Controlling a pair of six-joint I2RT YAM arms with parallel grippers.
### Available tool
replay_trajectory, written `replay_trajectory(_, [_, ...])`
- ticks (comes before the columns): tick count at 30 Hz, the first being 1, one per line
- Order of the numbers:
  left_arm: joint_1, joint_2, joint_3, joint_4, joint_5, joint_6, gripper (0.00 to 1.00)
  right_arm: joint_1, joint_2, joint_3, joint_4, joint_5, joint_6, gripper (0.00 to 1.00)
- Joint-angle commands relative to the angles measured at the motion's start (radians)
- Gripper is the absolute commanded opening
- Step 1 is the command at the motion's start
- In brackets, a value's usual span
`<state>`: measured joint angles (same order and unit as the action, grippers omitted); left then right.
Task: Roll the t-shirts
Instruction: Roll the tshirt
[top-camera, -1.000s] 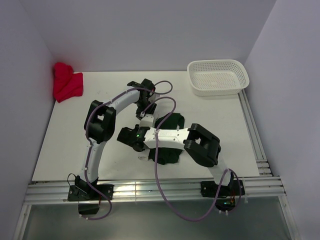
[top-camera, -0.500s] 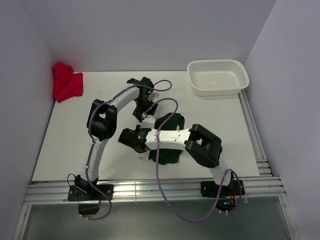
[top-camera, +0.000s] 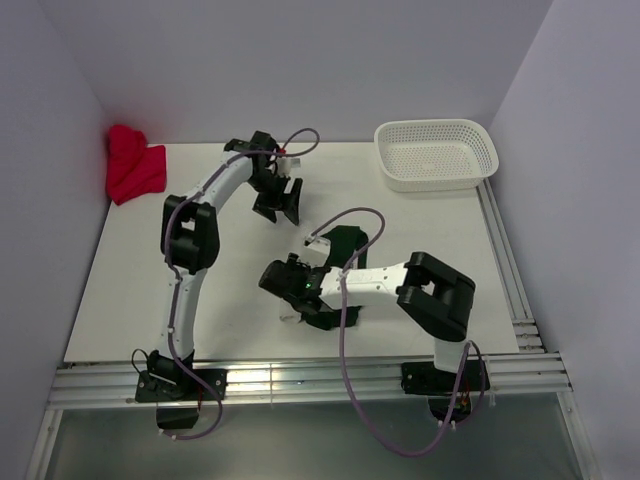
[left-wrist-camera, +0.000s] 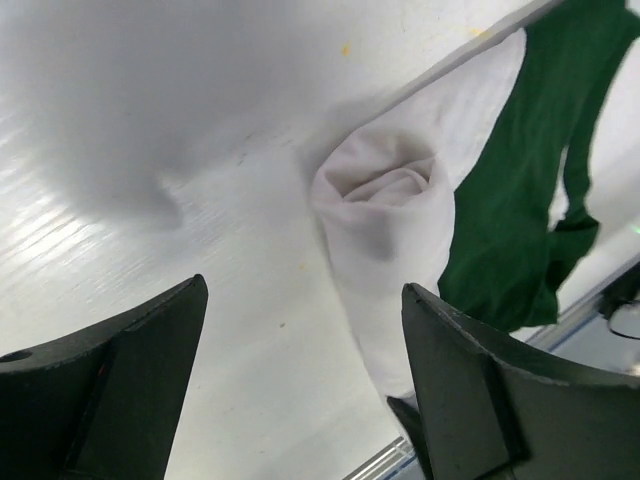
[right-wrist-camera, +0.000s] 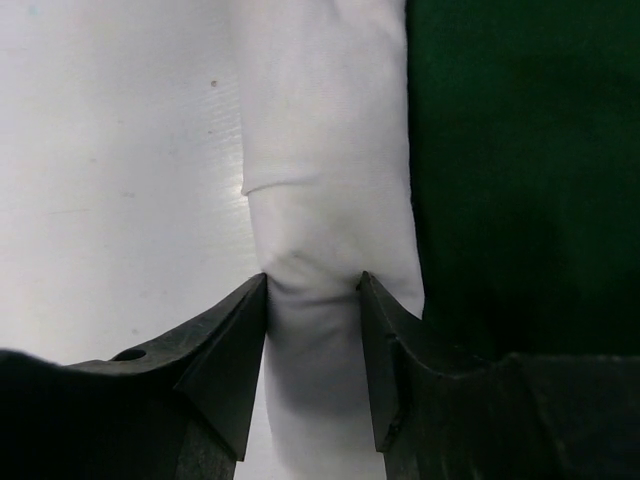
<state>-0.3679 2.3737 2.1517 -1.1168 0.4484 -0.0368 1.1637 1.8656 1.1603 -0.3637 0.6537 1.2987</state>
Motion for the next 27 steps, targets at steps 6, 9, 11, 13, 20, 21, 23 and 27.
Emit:
replay_trajectory(6, [0.079, -0.180, -0.162, 0.089, 0.256, 0.112, 0.84, -0.047, -0.166, -0.469, 0.616, -0.333, 0.022, 0.45])
replay_trajectory(9, [0.089, -0.215, -0.265, 0.149, 0.323, 0.124, 0.85, -0.087, -0.186, -0.586, 0.827, -0.396, 0.050, 0.44])
replay_trajectory(11, [0.089, -0.235, -0.340, 0.199, 0.348, 0.126, 0.85, -0.102, -0.180, -0.620, 0.917, -0.419, 0.068, 0.44])
replay_trajectory(13, [0.087, -0.240, -0.393, 0.224, 0.378, 0.127, 0.85, -0.111, -0.169, -0.688, 1.011, -0.457, 0.088, 0.43])
replay_trajectory(20, [0.064, -0.237, -0.504, 0.347, 0.389, 0.100, 0.85, -0.153, 0.011, -0.814, 1.519, -0.587, 0.177, 0.42])
replay_trajectory(21, [0.051, -0.235, -0.515, 0.359, 0.382, 0.094, 0.85, -0.157, 0.041, -0.832, 1.577, -0.600, 0.192, 0.42])
replay_trajectory(23, [0.037, -0.238, -0.546, 0.402, 0.359, 0.083, 0.85, -0.165, 0.128, -0.840, 1.718, -0.632, 0.227, 0.42])
replay_trajectory(27, [0.000, -0.226, -0.569, 0.442, 0.253, 0.045, 0.81, -0.179, 0.230, -0.844, 1.845, -0.649, 0.272, 0.41])
